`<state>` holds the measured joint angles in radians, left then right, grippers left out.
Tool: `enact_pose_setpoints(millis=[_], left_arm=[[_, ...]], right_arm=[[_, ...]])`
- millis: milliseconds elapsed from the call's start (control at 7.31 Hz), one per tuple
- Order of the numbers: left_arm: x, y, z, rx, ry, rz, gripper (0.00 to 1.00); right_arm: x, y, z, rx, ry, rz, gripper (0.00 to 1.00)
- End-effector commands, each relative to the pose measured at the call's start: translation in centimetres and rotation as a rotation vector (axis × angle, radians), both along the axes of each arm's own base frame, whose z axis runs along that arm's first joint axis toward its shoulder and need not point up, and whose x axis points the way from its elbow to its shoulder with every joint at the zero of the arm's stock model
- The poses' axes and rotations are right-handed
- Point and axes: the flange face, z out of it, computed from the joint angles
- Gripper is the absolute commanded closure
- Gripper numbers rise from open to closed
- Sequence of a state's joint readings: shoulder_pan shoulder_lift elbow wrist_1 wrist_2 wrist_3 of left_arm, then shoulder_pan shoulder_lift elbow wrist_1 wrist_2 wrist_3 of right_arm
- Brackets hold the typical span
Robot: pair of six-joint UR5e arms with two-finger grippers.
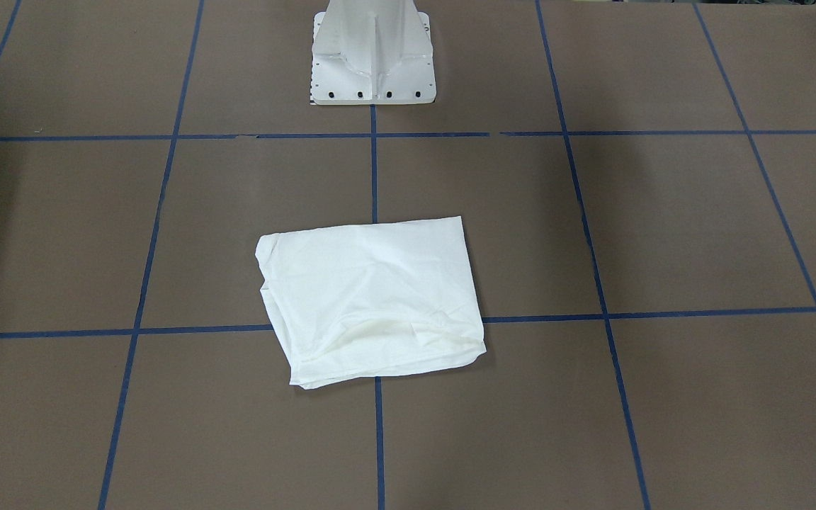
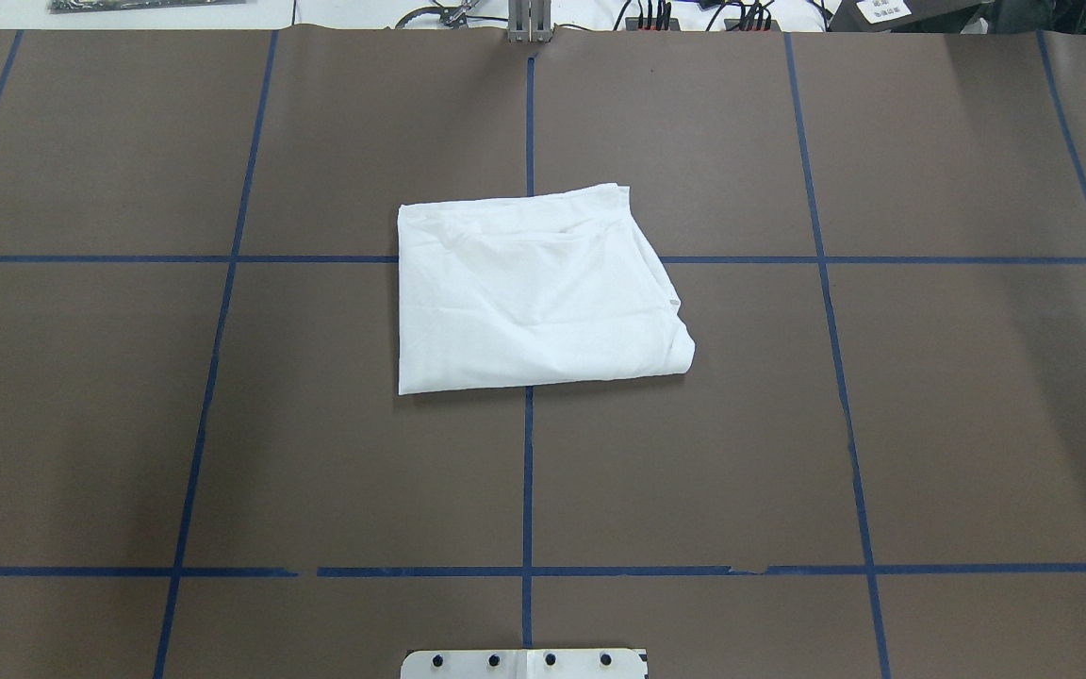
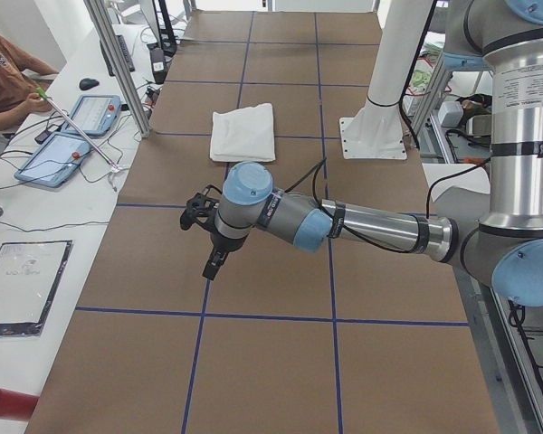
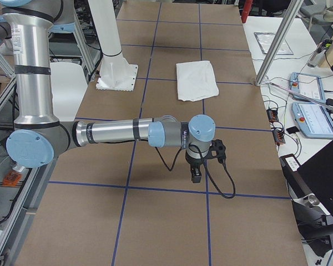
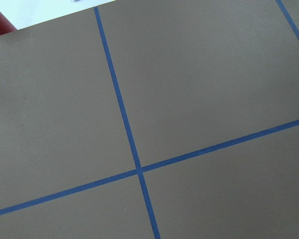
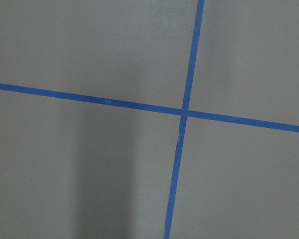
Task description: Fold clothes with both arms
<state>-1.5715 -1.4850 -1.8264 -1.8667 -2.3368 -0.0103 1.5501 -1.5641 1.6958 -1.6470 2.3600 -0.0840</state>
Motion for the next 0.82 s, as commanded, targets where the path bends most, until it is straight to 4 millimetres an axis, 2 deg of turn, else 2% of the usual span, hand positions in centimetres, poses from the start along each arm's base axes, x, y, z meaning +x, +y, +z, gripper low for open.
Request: enact_pose_setpoints(millis=[0, 137, 274, 410, 684], left_arm=[[0.2, 0.0, -1.1, 0.020, 0.015, 0.011, 0.00], [0.2, 0.1, -1.3, 0.023, 0.016, 0.010, 0.00], [0.3, 0.1, -1.3, 0.019, 0.027, 0.016, 0.00], [0.3, 0.1, -1.1, 0.014, 0.027, 0.016, 0.00], [0.3, 0.4, -1.9, 0.032, 0.028, 0.018, 0.00]], right_arm=[[0.0, -0.3, -0.8, 0.019, 0.000, -0.002, 0.00], [0.2, 0.0, -0.9, 0.022, -0.016, 0.002, 0.00], [0.1, -0.1, -2.4, 0.057, -0.028, 0.002, 0.00], [0.0, 0.1, -2.8, 0.064, -0.034, 0.002, 0.00], [-0.3, -0.1, -2.9, 0.063, -0.033, -0.003, 0.00]])
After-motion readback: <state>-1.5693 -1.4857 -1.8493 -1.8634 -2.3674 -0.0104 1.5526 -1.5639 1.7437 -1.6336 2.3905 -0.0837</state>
